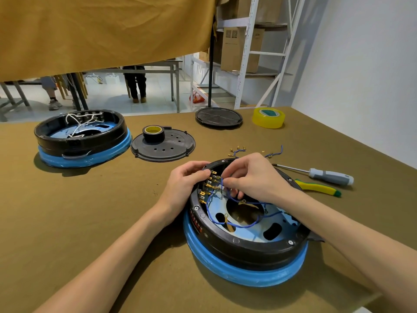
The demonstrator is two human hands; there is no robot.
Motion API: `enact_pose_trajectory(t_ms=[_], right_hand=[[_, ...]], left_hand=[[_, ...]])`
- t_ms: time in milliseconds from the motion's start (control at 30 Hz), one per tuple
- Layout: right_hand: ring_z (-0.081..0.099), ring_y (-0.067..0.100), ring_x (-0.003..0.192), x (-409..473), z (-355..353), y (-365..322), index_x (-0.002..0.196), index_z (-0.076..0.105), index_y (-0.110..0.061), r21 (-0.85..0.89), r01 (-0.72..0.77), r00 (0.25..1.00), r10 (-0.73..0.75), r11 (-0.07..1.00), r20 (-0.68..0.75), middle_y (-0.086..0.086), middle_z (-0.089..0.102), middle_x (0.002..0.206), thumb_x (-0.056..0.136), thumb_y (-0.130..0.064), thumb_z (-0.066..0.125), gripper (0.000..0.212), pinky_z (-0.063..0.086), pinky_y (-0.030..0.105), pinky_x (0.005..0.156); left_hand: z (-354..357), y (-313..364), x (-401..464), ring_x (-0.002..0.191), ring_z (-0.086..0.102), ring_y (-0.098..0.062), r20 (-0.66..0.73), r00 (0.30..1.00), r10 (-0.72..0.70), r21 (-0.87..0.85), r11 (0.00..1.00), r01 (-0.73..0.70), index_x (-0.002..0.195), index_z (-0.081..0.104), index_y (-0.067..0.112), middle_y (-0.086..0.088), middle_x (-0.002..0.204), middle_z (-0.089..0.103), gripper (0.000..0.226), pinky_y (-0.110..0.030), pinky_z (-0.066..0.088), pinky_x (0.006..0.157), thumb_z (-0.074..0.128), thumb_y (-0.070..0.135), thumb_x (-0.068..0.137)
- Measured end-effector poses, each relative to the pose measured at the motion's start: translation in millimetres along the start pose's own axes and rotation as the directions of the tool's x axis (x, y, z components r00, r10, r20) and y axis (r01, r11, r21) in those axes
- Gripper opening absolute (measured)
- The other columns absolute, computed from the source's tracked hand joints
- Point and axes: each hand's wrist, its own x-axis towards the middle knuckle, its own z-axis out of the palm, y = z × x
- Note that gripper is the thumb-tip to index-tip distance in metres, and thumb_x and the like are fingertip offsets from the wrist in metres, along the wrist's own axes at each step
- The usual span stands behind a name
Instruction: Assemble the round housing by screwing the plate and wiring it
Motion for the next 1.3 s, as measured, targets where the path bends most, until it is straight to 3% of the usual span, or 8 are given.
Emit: enact_pose_trajectory(t_ms=[167,433,733,967,1100,1233,1300], right_hand=[[0.071,0.019,0.054,2,0,2,0.087,0.076,-0.007,0.090,-0.045,0.999,0.044,0.995,0.019,0.010,0.075,0.067,0.089,-0.002,0.073,0.006,0.056,0.024,0.054],[0.074,0.024,0.060,6,2,3,0.088,0.076,-0.009,0.081,-0.067,0.996,0.063,0.994,0.059,0.011,0.075,0.068,0.090,-0.004,0.073,0.006,0.058,0.026,0.056],[0.074,0.025,0.058,8,3,-3,0.085,0.076,-0.007,0.108,-0.099,0.994,0.094,0.989,0.053,0.012,0.075,0.066,0.087,0.001,0.074,0.009,0.059,0.027,0.055],[0.073,0.023,0.057,14,7,-8,0.082,0.075,-0.007,0.122,-0.121,0.992,0.114,0.985,0.060,0.014,0.074,0.066,0.087,0.002,0.073,0.010,0.058,0.028,0.055],[0.072,0.022,0.059,12,4,-5,0.085,0.076,-0.008,0.162,-0.137,0.988,0.124,0.977,0.088,0.015,0.074,0.069,0.088,0.002,0.073,0.010,0.058,0.027,0.057],[0.070,0.022,0.061,9,4,-2,0.092,0.076,-0.008,0.123,-0.110,0.992,0.101,0.986,0.080,0.015,0.075,0.072,0.089,-0.002,0.072,0.008,0.056,0.024,0.056],[0.070,0.019,0.060,8,5,-2,0.094,0.076,-0.008,0.106,-0.106,0.992,0.098,0.989,0.080,0.013,0.076,0.071,0.090,-0.003,0.073,0.007,0.054,0.023,0.055]], left_hand=[[0,0,0,0.107,0.071,-0.027,-0.004,1.000,0.006,0.001,1.000,-0.006,0.120,0.071,0.015,-0.011,0.112,0.074,0.026,-0.035,0.057,0.090,0.065,0.014,0.095],[0,-2,1,0.106,0.070,-0.026,-0.004,1.000,0.018,0.013,1.000,-0.018,0.120,0.071,0.016,-0.011,0.112,0.074,0.026,-0.035,0.056,0.090,0.066,0.015,0.094],[-1,-4,2,0.080,0.071,-0.005,-0.007,0.999,0.053,0.006,0.999,-0.053,0.101,0.075,0.019,0.007,0.084,0.076,0.013,-0.014,0.052,0.066,0.067,0.013,0.093],[-2,-3,2,0.081,0.072,-0.007,-0.009,0.999,0.051,-0.014,0.999,-0.051,0.098,0.076,0.023,0.004,0.085,0.077,0.014,-0.015,0.052,0.065,0.068,0.013,0.093],[-2,1,-1,0.087,0.074,-0.002,-0.002,0.999,0.040,-0.006,0.999,-0.040,0.103,0.074,0.031,0.013,0.091,0.079,0.019,-0.011,0.053,0.066,0.068,0.015,0.094],[-6,9,-2,0.092,0.075,-0.006,0.033,0.999,0.031,0.086,0.996,-0.034,0.108,0.074,0.031,0.006,0.099,0.080,0.021,-0.016,0.056,0.070,0.069,0.016,0.095],[-8,12,0,0.091,0.074,-0.002,-0.033,0.996,0.079,0.226,0.972,-0.070,0.107,0.076,0.027,0.006,0.097,0.079,0.019,-0.015,0.056,0.069,0.075,0.019,0.091]])
